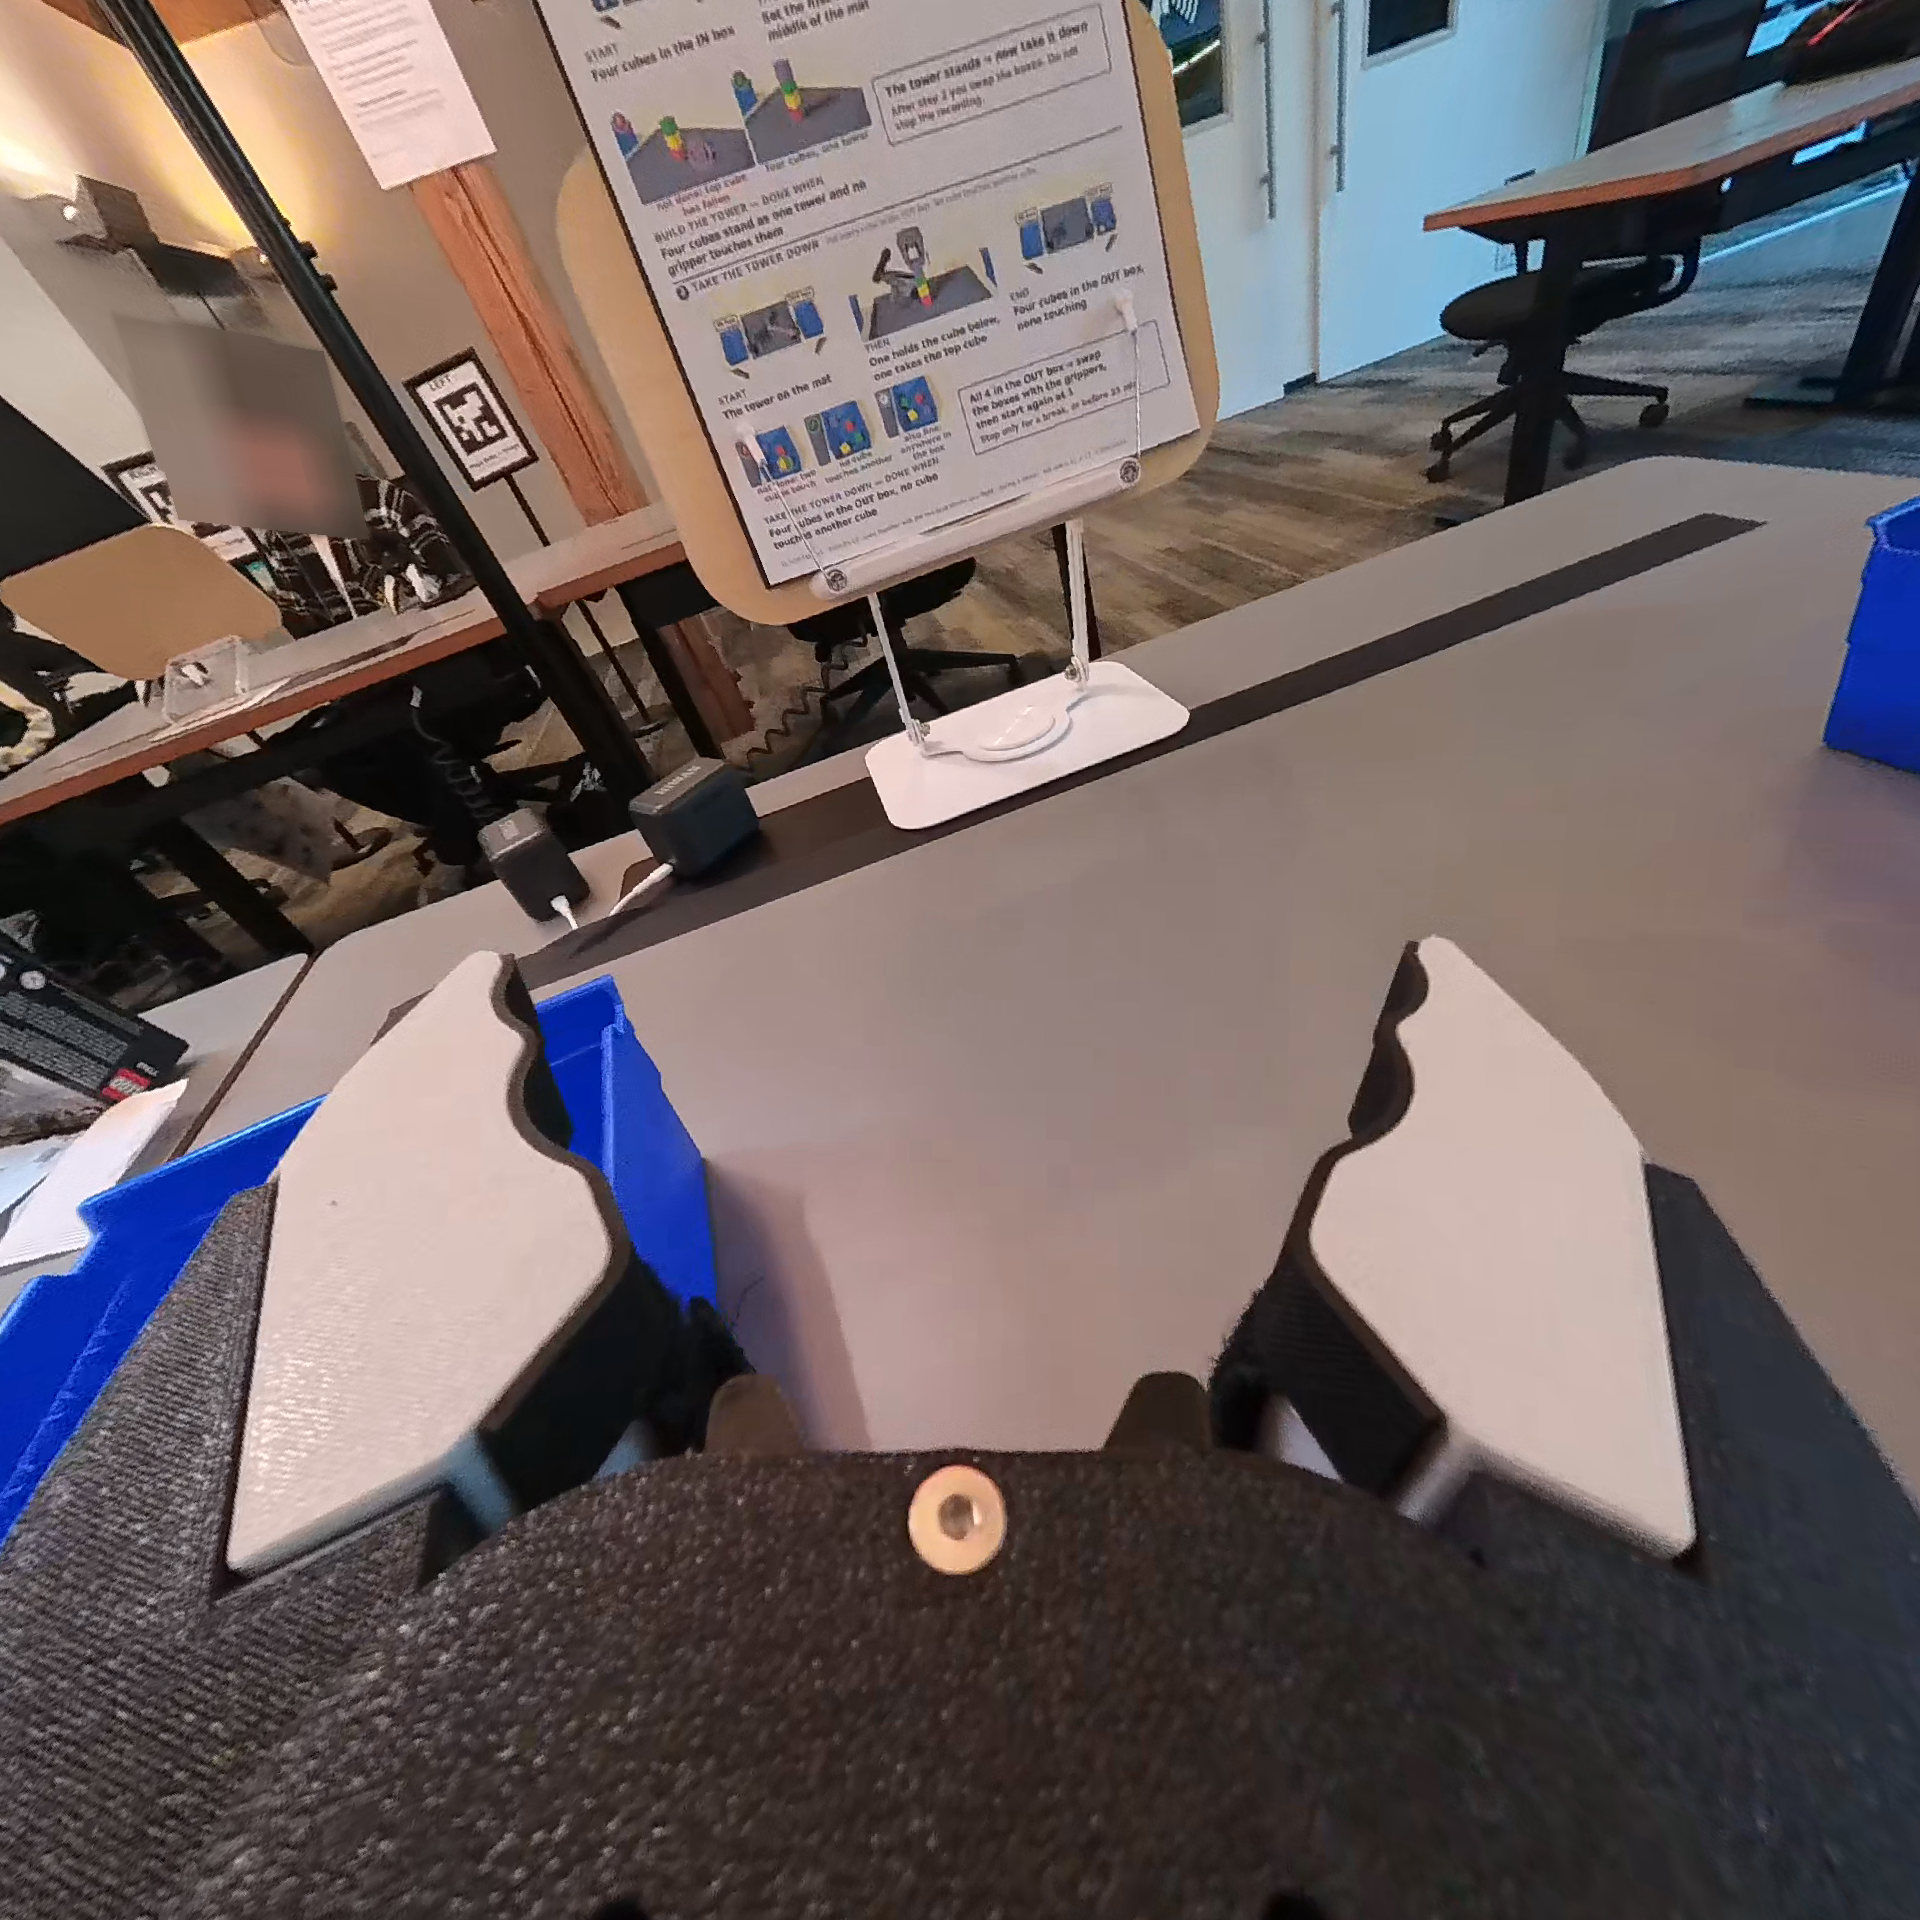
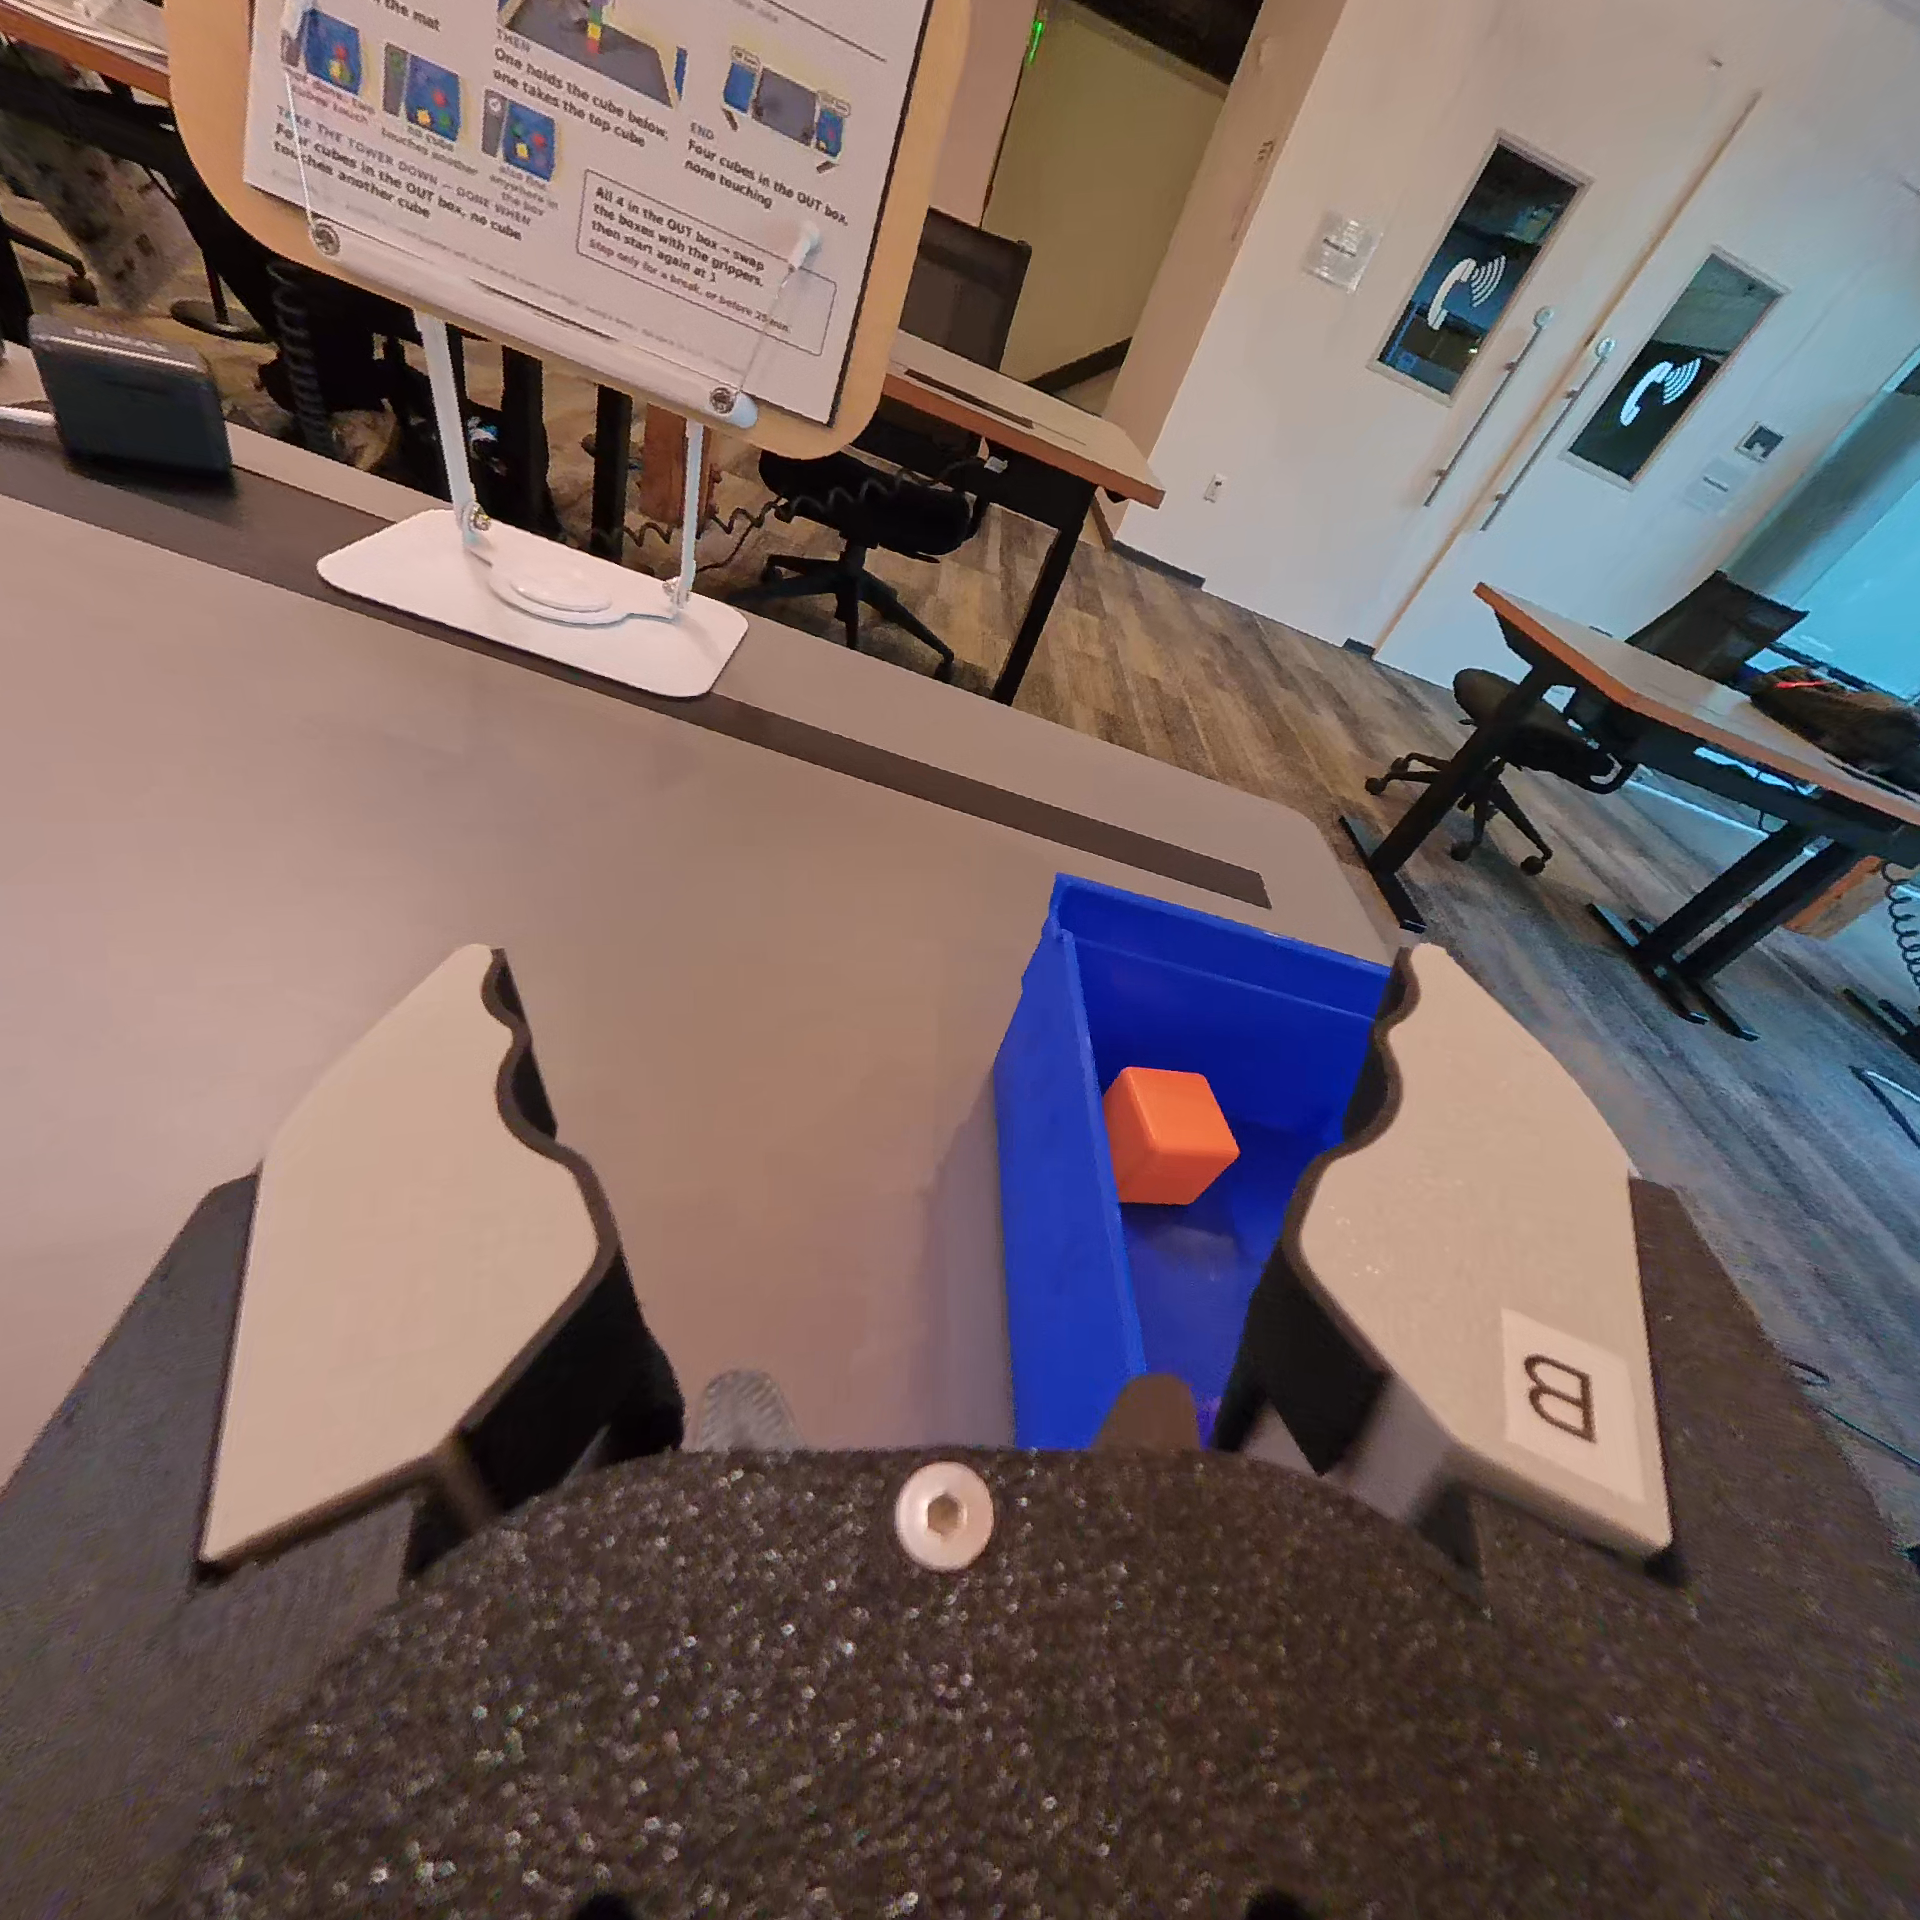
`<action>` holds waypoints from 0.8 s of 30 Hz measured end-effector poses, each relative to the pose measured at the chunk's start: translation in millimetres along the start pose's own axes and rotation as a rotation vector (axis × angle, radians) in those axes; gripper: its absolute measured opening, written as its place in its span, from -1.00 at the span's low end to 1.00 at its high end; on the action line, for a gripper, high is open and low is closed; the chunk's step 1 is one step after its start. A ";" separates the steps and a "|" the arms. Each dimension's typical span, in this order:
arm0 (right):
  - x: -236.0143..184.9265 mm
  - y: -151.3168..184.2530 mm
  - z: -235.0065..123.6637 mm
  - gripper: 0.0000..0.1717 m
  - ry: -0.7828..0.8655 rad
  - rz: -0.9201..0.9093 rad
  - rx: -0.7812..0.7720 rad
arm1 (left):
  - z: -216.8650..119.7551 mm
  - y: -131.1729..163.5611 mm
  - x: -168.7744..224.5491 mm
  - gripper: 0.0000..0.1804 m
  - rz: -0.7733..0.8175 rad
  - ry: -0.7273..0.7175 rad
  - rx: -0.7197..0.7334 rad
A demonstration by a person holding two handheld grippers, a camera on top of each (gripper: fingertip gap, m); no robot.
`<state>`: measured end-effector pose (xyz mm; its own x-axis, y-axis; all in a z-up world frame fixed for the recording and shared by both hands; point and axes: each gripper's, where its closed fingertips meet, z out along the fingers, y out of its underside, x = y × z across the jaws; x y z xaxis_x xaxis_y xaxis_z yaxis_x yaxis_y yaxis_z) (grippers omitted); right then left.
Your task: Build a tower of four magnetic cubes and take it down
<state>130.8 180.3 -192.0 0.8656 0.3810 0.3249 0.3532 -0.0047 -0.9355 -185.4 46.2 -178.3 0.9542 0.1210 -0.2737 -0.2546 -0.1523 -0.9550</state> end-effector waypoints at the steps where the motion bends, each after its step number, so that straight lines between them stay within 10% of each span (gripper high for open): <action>1: -1.2 -0.4 -0.2 0.72 -0.004 0.002 0.002 | 0.5 0.5 0.8 0.62 0.002 0.000 0.000; 8: -32.0 -24.7 -14.3 0.72 -0.157 0.082 0.102 | 6.8 -0.5 21.1 0.62 0.080 0.030 0.012; 10: -55.3 -44.8 -30.9 0.54 -0.274 0.100 0.184 | 10.0 -5.6 36.4 0.03 0.168 0.043 0.054; 12: -83.6 -64.9 -56.1 -0.25 -0.408 0.086 0.283 | 17.2 -4.7 57.0 -0.97 0.204 0.083 0.047; 13: -99.8 -74.8 -71.7 -0.83 -0.482 0.070 0.339 | 24.6 2.4 64.8 -1.00 0.241 0.095 -0.004; 14: -115.8 -84.0 -87.5 -1.00 -0.544 0.059 0.386 | 32.4 9.3 67.9 -1.00 0.296 0.078 -0.049; 20: -230.0 -85.2 -168.7 -1.00 -0.862 -0.201 0.448 | 58.1 46.7 77.8 -1.00 0.549 -0.027 -0.211; 24: -264.8 -55.6 -161.1 -1.00 -0.826 -0.374 0.350 | 57.7 50.5 78.4 -1.00 0.689 -0.101 -0.233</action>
<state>-60.9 -69.2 -203.7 0.1498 0.8315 0.5349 0.3134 0.4731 -0.8234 -132.5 104.5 -254.6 0.5675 0.0106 -0.8233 -0.7408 -0.4299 -0.5162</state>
